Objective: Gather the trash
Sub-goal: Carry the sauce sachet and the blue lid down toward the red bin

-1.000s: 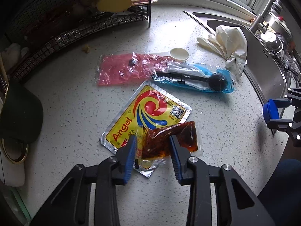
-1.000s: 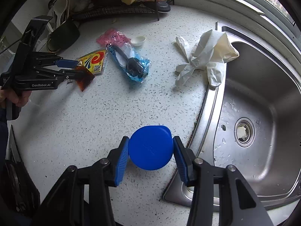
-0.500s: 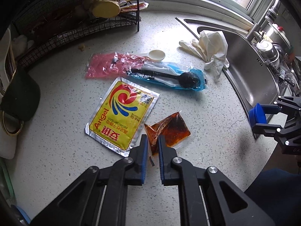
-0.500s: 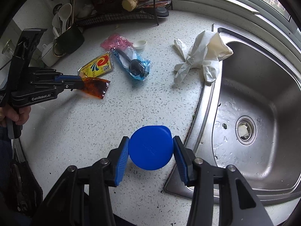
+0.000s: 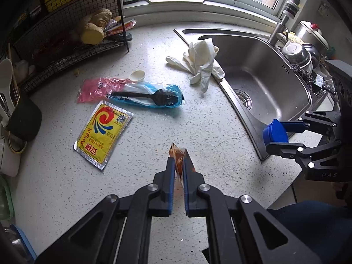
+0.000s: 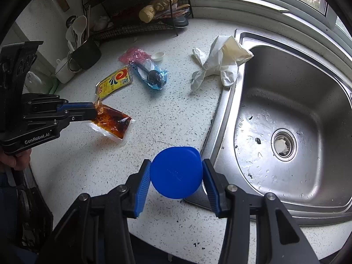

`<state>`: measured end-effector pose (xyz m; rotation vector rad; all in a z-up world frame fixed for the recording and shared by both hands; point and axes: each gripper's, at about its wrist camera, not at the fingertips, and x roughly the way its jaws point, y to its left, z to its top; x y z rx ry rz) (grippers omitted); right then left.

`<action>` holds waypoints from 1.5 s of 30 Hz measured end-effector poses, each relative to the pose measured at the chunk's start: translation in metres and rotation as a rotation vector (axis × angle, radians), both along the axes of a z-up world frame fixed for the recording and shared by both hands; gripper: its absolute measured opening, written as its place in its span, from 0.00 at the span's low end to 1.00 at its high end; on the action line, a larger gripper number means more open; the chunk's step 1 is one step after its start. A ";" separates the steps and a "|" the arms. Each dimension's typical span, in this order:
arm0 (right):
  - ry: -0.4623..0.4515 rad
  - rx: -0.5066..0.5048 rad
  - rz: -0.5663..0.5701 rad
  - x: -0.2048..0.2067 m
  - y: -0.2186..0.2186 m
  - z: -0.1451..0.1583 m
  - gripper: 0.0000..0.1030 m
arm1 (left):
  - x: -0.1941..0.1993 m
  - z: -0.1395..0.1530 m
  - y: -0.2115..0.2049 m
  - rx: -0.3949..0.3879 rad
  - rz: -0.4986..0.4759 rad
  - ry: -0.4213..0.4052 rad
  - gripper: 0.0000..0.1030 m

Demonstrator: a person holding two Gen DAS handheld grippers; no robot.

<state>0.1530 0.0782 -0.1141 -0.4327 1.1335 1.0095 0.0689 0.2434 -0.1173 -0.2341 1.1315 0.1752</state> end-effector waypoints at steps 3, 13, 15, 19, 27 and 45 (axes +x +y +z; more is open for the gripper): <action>0.006 0.007 -0.006 0.000 -0.011 0.002 0.42 | 0.005 0.006 -0.019 0.017 -0.024 0.007 0.04; 0.006 0.046 -0.058 -0.003 -0.068 0.014 0.42 | 0.013 0.025 -0.089 0.025 -0.097 -0.002 0.04; 0.004 0.052 -0.078 -0.004 -0.083 0.016 0.42 | 0.013 0.025 -0.107 0.027 -0.118 0.002 0.04; -0.001 0.062 -0.119 -0.009 -0.119 0.019 0.42 | 0.010 0.024 -0.147 0.018 -0.166 0.006 0.04; 0.010 0.058 -0.199 -0.031 -0.194 0.012 0.42 | 0.001 0.015 -0.235 0.002 -0.265 0.015 0.04; 0.091 -0.062 -0.306 -0.065 -0.304 -0.073 0.42 | 0.002 -0.117 -0.349 -0.115 -0.360 0.139 0.04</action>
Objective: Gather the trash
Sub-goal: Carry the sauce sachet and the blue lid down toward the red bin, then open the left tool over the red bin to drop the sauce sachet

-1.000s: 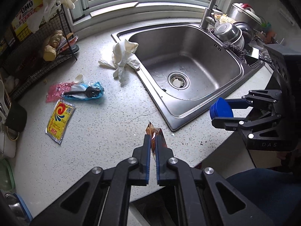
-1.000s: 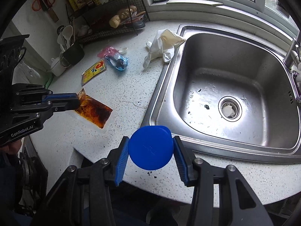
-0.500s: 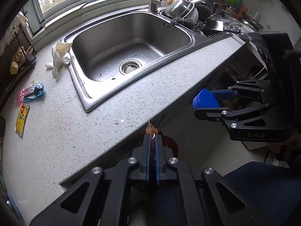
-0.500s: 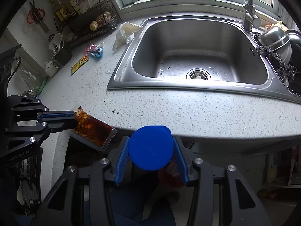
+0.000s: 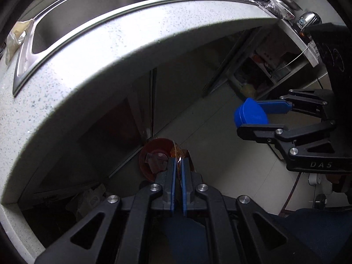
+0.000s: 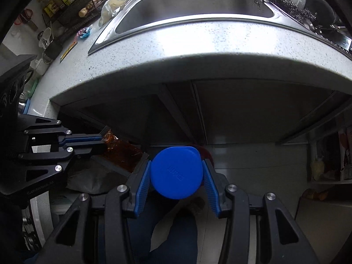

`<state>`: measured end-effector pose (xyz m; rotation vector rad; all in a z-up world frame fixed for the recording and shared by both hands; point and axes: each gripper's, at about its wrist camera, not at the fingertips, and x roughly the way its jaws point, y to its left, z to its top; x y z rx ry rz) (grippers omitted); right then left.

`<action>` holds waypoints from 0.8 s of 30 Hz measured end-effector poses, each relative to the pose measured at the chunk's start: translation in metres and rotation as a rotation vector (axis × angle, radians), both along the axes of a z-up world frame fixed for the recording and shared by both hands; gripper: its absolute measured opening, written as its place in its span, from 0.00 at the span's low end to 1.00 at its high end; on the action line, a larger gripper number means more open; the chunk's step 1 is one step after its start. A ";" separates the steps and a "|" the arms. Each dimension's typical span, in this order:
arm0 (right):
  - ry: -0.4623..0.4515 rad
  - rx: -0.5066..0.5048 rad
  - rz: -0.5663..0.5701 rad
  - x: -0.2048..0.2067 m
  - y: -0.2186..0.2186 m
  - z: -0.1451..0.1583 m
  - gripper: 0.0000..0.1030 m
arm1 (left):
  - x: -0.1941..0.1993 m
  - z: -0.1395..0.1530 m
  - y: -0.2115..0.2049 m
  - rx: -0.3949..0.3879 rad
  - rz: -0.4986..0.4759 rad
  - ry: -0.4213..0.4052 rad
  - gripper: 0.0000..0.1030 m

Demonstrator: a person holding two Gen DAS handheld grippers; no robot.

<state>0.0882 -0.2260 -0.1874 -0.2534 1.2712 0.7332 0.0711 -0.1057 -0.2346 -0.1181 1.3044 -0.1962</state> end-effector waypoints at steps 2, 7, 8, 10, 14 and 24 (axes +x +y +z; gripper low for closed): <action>0.002 -0.010 -0.006 0.000 -0.005 -0.012 0.42 | 0.004 -0.021 -0.002 -0.007 0.009 0.015 0.04; 0.023 -0.013 -0.019 0.005 -0.009 -0.055 0.42 | 0.015 -0.081 0.000 -0.009 0.042 0.042 0.04; 0.027 -0.019 -0.020 0.007 -0.009 -0.065 0.42 | 0.015 -0.092 -0.002 -0.010 0.042 0.047 0.04; 0.034 -0.019 -0.024 0.010 -0.009 -0.082 0.42 | 0.017 -0.113 -0.005 0.005 0.029 0.059 0.04; 0.036 -0.026 -0.038 0.018 -0.003 -0.109 0.42 | 0.021 -0.148 -0.011 0.021 0.030 0.098 0.04; 0.060 -0.026 -0.115 0.020 -0.010 -0.144 0.42 | 0.019 -0.175 -0.015 0.069 0.071 0.055 0.21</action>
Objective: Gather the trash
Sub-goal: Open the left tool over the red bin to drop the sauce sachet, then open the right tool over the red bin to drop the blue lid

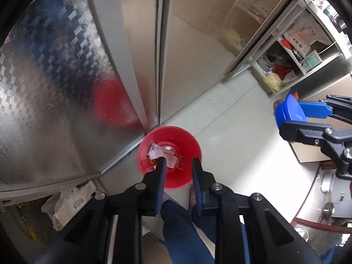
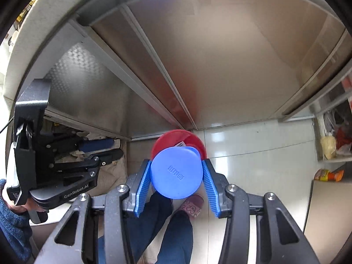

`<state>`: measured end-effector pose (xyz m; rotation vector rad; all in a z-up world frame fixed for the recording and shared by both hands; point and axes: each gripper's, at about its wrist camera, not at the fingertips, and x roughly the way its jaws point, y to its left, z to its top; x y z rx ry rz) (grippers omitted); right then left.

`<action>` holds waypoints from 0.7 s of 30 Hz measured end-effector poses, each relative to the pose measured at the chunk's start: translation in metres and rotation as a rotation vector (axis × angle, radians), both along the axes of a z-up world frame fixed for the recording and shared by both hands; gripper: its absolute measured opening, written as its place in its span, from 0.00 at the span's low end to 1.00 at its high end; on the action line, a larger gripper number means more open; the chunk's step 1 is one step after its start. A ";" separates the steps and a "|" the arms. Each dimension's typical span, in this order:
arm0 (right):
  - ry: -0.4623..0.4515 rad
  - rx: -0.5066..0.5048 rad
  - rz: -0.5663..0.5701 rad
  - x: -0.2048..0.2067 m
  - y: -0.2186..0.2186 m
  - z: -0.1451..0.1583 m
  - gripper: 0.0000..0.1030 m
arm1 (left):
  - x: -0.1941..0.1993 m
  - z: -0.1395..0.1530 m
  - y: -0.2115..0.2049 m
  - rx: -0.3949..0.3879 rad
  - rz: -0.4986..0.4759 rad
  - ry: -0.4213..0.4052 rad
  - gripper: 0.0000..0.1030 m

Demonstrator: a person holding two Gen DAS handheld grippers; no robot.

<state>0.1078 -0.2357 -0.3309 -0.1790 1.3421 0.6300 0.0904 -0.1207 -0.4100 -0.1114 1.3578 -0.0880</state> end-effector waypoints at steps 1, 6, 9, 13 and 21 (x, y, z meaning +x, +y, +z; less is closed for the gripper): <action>0.000 -0.002 0.000 -0.002 -0.002 -0.003 0.42 | 0.001 -0.002 -0.001 0.006 -0.001 0.002 0.21; 0.012 0.002 0.001 -0.005 0.005 -0.017 0.42 | -0.001 -0.003 0.004 0.040 0.023 -0.009 0.38; 0.025 -0.001 0.003 -0.008 0.011 -0.030 0.42 | -0.007 -0.007 0.012 0.029 0.040 -0.015 0.56; 0.032 -0.006 0.014 -0.008 0.018 -0.046 0.42 | -0.010 -0.017 0.018 0.039 0.044 0.000 0.80; 0.036 -0.019 0.037 -0.002 0.034 -0.084 0.42 | -0.019 -0.041 0.025 0.104 0.087 0.004 0.88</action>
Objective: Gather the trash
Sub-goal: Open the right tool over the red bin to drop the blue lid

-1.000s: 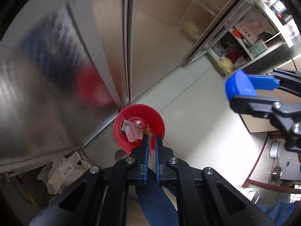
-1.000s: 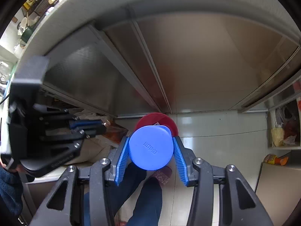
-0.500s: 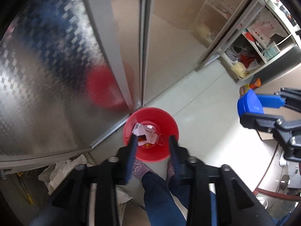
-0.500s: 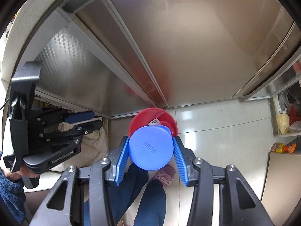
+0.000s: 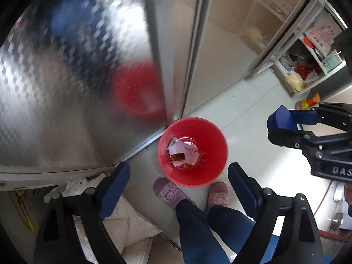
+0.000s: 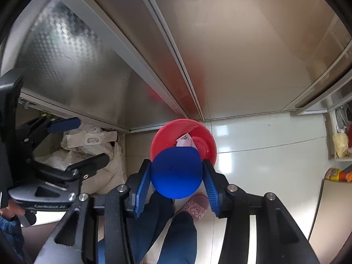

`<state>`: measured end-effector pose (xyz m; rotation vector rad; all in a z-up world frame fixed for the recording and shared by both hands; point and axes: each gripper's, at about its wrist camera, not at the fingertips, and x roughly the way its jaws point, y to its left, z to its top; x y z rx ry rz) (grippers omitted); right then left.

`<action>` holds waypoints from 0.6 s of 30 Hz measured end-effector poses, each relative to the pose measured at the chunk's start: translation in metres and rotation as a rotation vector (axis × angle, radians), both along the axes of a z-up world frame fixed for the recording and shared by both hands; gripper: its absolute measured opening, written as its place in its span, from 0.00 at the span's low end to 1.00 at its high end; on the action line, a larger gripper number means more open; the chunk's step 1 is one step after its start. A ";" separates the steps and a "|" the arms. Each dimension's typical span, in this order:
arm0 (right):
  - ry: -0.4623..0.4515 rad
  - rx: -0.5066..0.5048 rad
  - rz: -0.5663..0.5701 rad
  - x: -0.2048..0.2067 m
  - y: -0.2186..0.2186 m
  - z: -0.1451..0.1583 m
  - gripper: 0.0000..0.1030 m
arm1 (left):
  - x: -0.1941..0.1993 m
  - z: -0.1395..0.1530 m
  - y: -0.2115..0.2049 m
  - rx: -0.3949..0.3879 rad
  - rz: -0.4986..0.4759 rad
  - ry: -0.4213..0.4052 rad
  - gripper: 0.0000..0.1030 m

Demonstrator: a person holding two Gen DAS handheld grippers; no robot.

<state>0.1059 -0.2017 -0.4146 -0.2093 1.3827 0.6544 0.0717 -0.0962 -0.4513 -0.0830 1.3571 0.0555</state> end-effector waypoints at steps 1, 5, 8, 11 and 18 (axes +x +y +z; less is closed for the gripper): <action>0.000 -0.006 0.004 0.000 0.002 -0.006 0.42 | -0.002 -0.003 0.002 0.015 0.013 -0.004 0.90; 0.002 -0.010 0.032 0.000 0.009 -0.025 0.42 | -0.012 -0.016 0.009 0.044 0.040 -0.011 1.00; 0.017 -0.013 0.041 0.002 0.014 -0.042 0.42 | -0.015 -0.027 0.016 0.032 0.079 0.012 1.00; 0.031 -0.027 0.058 0.002 0.020 -0.061 0.42 | -0.018 -0.036 0.022 0.043 0.109 0.028 1.00; 0.045 -0.056 0.097 0.004 0.035 -0.096 0.43 | -0.027 -0.050 0.037 0.042 0.183 0.068 1.00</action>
